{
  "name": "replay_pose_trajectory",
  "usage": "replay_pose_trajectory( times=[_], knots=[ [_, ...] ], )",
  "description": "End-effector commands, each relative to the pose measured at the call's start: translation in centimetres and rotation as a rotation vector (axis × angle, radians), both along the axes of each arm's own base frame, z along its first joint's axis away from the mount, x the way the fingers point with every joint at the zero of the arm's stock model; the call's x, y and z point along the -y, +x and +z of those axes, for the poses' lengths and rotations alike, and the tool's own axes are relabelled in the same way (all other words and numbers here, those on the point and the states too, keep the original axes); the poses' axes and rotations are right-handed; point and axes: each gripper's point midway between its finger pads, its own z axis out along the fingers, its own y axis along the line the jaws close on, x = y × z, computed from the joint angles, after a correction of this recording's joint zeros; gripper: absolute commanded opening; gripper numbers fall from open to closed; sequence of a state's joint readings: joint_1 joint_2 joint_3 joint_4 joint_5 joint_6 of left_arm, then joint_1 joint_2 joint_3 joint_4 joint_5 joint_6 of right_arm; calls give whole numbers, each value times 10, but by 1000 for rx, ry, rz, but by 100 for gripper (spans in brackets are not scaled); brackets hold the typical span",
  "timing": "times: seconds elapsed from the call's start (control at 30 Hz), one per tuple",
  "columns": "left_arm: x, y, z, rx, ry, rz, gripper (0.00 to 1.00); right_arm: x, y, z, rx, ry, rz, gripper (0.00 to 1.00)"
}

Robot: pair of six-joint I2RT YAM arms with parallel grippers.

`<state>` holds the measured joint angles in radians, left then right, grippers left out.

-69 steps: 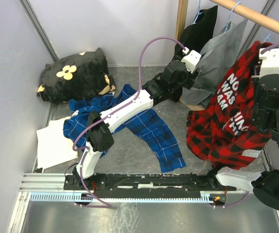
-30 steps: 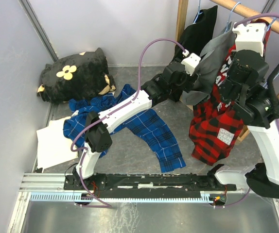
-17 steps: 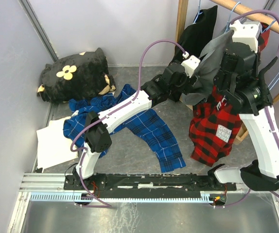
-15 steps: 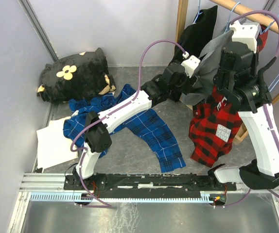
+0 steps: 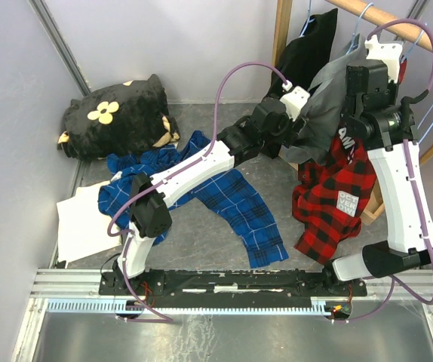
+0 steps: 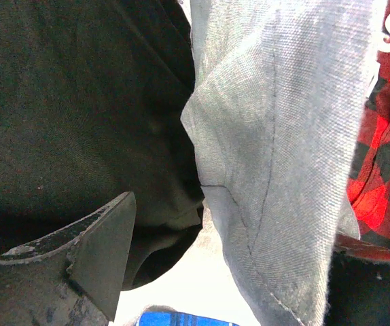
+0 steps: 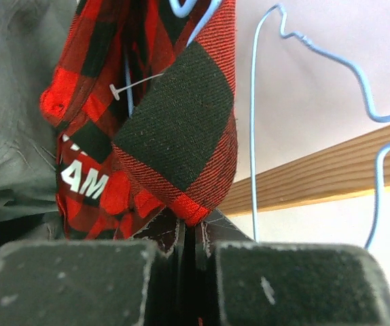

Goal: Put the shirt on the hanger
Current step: Place the hanger at the clothesline.

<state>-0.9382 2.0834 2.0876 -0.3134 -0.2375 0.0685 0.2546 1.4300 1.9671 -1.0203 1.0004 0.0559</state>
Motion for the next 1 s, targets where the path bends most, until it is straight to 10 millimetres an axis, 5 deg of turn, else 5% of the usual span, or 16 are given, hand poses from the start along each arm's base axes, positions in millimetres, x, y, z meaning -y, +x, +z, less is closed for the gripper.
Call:
replay_pose_trajectory(
  times=[0.0,0.07,0.23,0.53,0.77,0.97],
  knots=[
    [-15,-6,41,44,-59,26,78,-2,4,-9,3,80,31,0],
    [-18,-6,42,46,-61,33,79,-4,3,-14,-4,92,48,4],
    [-29,-16,66,57,-122,31,95,-15,-10,-6,46,133,171,44],
    [-60,-46,110,85,-226,12,99,-54,-69,40,181,178,570,74],
    [-102,-74,105,61,-243,37,99,-77,-136,40,221,250,780,84],
    [-150,-102,78,26,-213,87,99,-85,-181,-2,140,396,808,84]
  ],
)
